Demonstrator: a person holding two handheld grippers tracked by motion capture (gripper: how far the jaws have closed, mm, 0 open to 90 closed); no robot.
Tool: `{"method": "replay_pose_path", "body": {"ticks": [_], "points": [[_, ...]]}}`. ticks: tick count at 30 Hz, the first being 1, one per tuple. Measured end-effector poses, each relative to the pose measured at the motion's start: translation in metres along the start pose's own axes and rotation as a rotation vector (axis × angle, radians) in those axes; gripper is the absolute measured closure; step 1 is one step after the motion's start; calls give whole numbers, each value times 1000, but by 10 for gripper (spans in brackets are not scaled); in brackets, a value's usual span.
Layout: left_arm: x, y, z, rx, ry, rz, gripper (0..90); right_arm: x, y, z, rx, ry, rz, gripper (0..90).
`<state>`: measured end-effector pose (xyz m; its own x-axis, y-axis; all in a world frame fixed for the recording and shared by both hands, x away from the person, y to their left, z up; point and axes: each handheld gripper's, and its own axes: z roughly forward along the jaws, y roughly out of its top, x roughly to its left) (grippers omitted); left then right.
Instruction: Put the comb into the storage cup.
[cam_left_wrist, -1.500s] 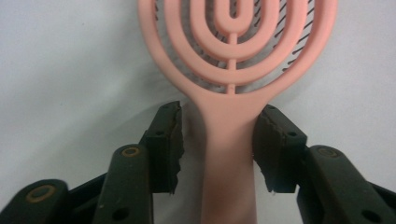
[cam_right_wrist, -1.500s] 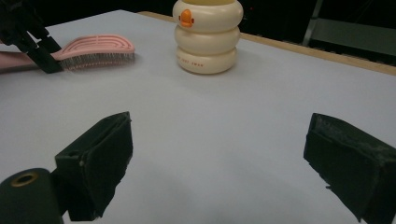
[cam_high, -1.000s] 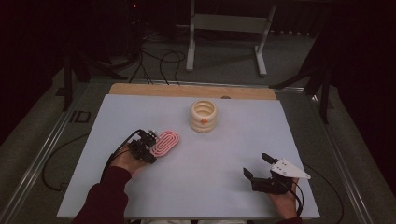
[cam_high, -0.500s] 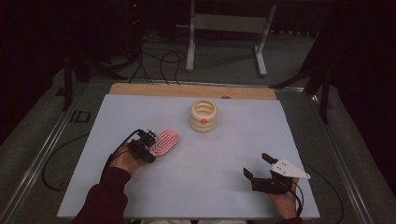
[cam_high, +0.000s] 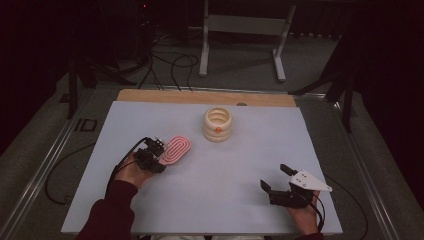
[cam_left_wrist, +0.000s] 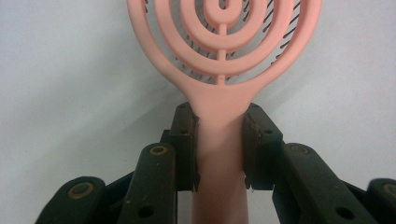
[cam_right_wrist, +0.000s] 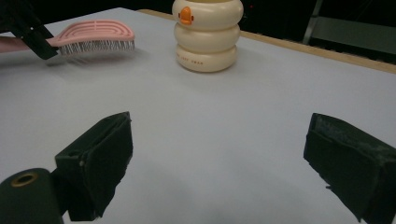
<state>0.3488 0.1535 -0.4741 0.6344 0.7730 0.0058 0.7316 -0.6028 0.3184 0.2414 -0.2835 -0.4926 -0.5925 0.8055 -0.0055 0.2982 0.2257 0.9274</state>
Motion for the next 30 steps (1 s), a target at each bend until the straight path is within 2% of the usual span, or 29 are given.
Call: {"method": "replay_pose_path", "body": {"ticks": [17, 25, 29, 30], "points": [[-3, -3, -16, -75, 1, 5, 697, 0, 0, 1, 8, 7, 9, 81], [-5, -5, -24, -138, 17, -5, 697, 0, -1, 3, 14, 9, 8, 81], [-5, -5, -24, -138, 17, -5, 698, 1, -1, 3, 14, 12, 10, 81], [-6, -5, -27, -166, 19, -4, 698, 1, -1, 3, 14, 12, 10, 81]]}}
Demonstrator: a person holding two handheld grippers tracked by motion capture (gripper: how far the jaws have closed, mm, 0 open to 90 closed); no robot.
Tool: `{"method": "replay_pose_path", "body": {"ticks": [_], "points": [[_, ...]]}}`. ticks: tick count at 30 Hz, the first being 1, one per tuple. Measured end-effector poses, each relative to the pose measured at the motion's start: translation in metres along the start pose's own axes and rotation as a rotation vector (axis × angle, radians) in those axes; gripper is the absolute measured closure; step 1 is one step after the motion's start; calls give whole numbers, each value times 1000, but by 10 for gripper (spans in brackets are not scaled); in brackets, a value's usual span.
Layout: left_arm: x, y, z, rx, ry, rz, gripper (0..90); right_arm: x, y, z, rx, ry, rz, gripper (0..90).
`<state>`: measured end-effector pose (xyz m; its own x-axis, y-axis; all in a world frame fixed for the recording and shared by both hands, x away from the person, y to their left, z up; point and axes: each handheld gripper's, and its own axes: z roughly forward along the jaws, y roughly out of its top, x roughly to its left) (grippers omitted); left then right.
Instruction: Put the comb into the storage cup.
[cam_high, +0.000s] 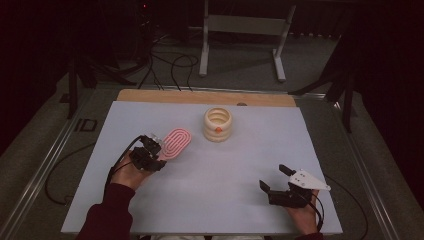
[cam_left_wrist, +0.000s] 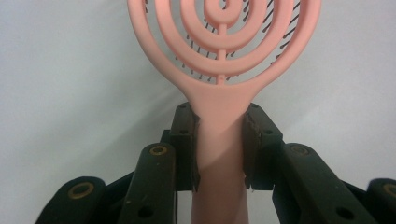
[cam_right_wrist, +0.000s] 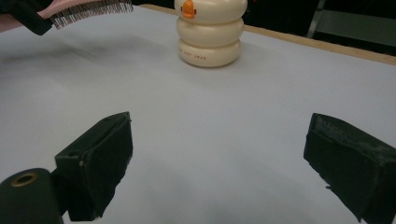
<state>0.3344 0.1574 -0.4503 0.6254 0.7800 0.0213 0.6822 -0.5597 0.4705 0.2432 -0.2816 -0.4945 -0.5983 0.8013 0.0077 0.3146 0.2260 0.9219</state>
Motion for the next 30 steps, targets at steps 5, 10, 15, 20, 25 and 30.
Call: {"method": "replay_pose_path", "body": {"ticks": [5, 10, 15, 20, 25, 30], "points": [[-3, 2, -2, -25, -4, -1, 698, -1, 1, 1, 7, 6, 10, 81], [-7, 5, -6, -57, -6, 4, 697, -3, 5, 2, 14, 31, 43, 80], [-11, 9, -9, -81, -6, 23, 698, -6, 14, 3, 22, 45, 56, 77], [-13, 10, -11, -99, -1, 25, 698, -12, 17, 4, 24, 83, 110, 77], [-15, 11, -12, -121, -5, 31, 698, -16, 22, 7, 32, 104, 145, 78], [-18, 14, -14, -147, -13, 41, 698, -17, 31, 9, 35, 115, 156, 77]]}}
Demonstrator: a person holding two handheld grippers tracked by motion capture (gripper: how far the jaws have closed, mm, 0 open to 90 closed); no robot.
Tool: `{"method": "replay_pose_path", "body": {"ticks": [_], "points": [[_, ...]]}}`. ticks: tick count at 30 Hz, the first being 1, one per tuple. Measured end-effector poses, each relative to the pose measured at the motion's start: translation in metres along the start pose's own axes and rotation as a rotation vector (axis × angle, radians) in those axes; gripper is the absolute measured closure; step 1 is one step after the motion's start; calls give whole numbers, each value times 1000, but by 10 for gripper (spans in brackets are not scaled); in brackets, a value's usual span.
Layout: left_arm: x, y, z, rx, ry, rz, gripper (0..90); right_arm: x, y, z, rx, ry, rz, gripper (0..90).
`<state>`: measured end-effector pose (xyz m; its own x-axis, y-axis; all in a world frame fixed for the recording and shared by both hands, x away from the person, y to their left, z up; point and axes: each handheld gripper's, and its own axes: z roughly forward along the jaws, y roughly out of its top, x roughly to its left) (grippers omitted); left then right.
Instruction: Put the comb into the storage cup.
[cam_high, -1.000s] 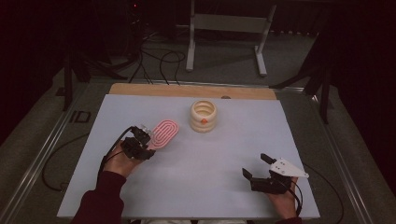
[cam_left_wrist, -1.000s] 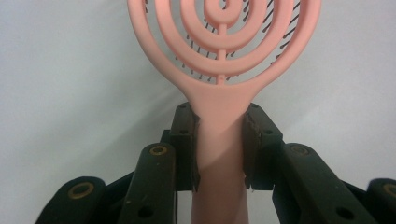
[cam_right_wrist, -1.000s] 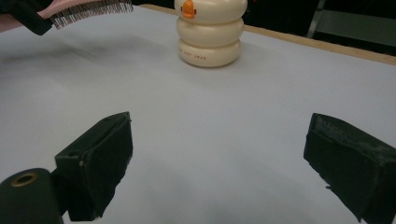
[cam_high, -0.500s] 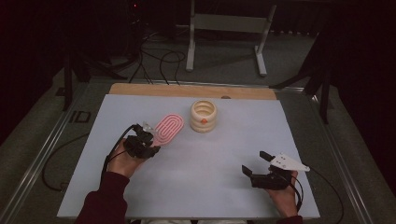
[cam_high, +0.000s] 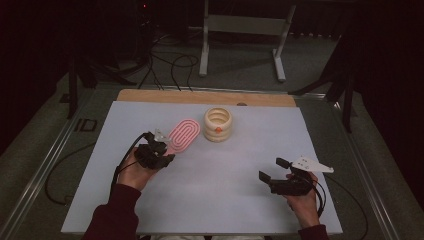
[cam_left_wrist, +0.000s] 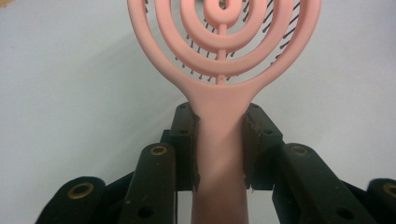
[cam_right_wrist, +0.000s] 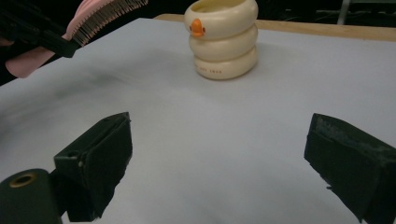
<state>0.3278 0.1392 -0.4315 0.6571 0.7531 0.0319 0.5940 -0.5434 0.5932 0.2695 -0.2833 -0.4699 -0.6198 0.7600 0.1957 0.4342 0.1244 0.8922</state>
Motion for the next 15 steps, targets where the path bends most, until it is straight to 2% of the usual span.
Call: {"method": "replay_pose_path", "body": {"ticks": [11, 15], "points": [[-4, 6, 0, -20, -10, 12, 698, 3, 30, 4, 24, 8, -23, 77], [-5, 8, 0, -29, -9, 32, 697, 5, 40, 8, 30, 9, -34, 77]]}}
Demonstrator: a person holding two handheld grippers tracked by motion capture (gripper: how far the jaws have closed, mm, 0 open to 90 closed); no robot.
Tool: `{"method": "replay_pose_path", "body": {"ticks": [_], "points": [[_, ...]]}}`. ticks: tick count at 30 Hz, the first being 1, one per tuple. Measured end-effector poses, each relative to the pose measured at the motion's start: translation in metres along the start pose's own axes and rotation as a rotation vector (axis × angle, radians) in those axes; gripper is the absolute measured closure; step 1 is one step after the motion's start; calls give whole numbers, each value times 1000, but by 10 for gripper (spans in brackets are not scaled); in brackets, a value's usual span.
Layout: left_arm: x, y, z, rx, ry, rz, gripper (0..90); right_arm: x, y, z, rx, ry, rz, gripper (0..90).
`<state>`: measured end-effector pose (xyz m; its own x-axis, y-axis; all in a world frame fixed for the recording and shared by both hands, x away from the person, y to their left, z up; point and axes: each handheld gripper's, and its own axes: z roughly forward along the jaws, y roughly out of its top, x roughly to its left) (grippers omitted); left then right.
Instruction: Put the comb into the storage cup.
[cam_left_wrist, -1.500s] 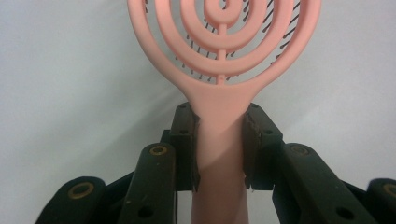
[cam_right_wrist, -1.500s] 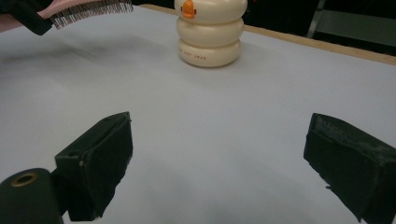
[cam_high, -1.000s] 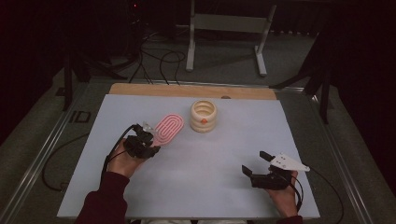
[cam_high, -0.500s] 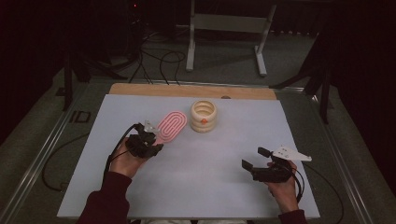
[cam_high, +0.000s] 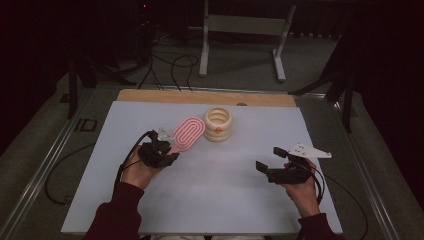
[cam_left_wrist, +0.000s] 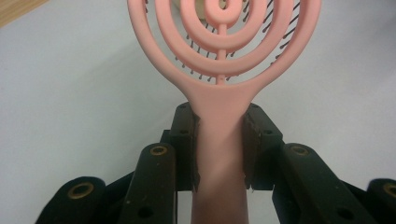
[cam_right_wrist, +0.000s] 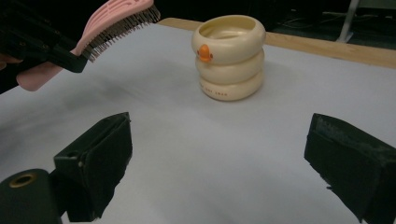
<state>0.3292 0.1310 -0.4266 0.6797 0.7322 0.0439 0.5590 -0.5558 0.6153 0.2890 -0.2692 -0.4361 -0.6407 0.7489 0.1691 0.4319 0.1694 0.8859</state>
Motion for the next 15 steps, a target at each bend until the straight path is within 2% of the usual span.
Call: {"method": "replay_pose_path", "body": {"ticks": [4, 15], "points": [[0, 3, -1, -12, 1, 7, 697, 1, 8, 3, -6, 11, -5, 77], [-6, 12, -1, -63, -1, 28, 697, 0, 28, 15, -19, 55, 22, 77]]}}
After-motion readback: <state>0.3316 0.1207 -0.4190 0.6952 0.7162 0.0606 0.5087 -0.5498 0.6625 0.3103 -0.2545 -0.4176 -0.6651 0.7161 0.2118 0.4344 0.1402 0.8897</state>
